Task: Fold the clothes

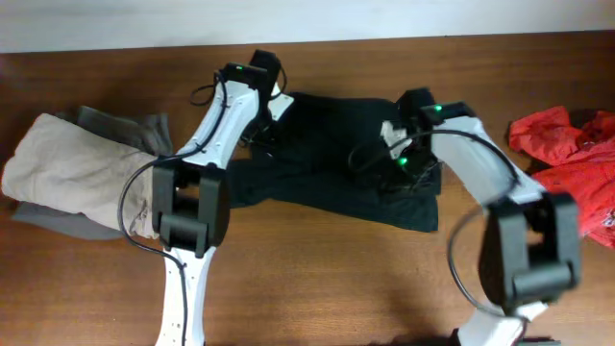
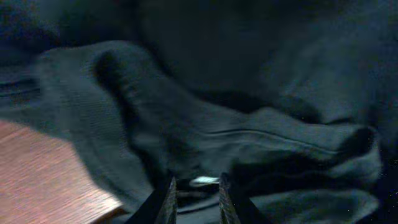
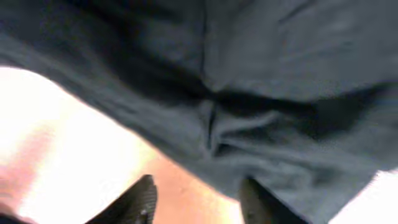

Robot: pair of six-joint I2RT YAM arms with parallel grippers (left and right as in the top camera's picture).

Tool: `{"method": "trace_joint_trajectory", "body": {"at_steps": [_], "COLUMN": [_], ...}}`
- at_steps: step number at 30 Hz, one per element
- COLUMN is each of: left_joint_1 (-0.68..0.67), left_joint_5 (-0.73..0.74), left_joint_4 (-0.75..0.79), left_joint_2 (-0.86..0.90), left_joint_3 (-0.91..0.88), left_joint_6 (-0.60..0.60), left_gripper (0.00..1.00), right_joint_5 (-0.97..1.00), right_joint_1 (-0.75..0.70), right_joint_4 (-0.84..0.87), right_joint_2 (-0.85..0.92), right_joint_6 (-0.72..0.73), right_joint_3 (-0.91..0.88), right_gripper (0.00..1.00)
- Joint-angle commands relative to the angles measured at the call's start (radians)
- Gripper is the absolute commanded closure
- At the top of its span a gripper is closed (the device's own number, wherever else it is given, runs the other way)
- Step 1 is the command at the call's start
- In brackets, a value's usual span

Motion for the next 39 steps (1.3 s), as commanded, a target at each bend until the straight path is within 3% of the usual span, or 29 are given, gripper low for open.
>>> {"method": "trace_joint_trajectory", "body": {"at_steps": [1,5,7,8,13,21,32,37,38,39], "left_joint_1": [0.033,0.05,0.05,0.05,0.049,0.049,0.051,0.065,0.069,0.074], "left_joint_5": [-0.01,0.026,0.026,0.026,0.027,0.045,0.041,0.032,0.021,0.014], "left_joint_4": [0.002,0.004,0.006,0.007,0.007,0.006,0.013,0.006,-0.006,-0.024], "left_joint_2": [0.019,0.019,0.019,0.019,0.019,0.019,0.018,0.018,0.016,0.015], "left_joint_3": [0.0,0.0,0.0,0.0,0.0,0.0,0.0,0.012,0.023,0.04], "left_joint_6": [0.004,0.005,0.005,0.005,0.005,0.005,0.005,0.009,0.009,0.009], "left_gripper": [0.77,0.77,0.77,0.76,0.76,0.77,0.76,0.76,0.76,0.69], "right_joint_5": [0.032,0.031,0.035,0.05,0.085,0.232,0.133,0.135,0.146,0.164], "right_joint_1": [0.004,0.005,0.005,0.004,0.003,0.003,0.004,0.004,0.004,0.004], "right_joint_4": [-0.017,-0.046,-0.031,0.006,0.152,0.36,0.061,0.003,-0.006,-0.013], "right_joint_2": [-0.082,-0.085,-0.085,-0.085,-0.085,-0.084,-0.128,-0.197,-0.211,-0.226], "right_joint_6": [0.04,0.107,0.144,0.195,0.3,0.434,0.497,0.497,0.497,0.497], "right_joint_3": [0.006,-0.023,-0.066,-0.121,-0.264,-0.455,-0.474,-0.474,-0.474,-0.474], "right_gripper": [0.46,0.48,0.55,0.67,0.73,0.93,0.96,0.96,0.96,0.96]}}
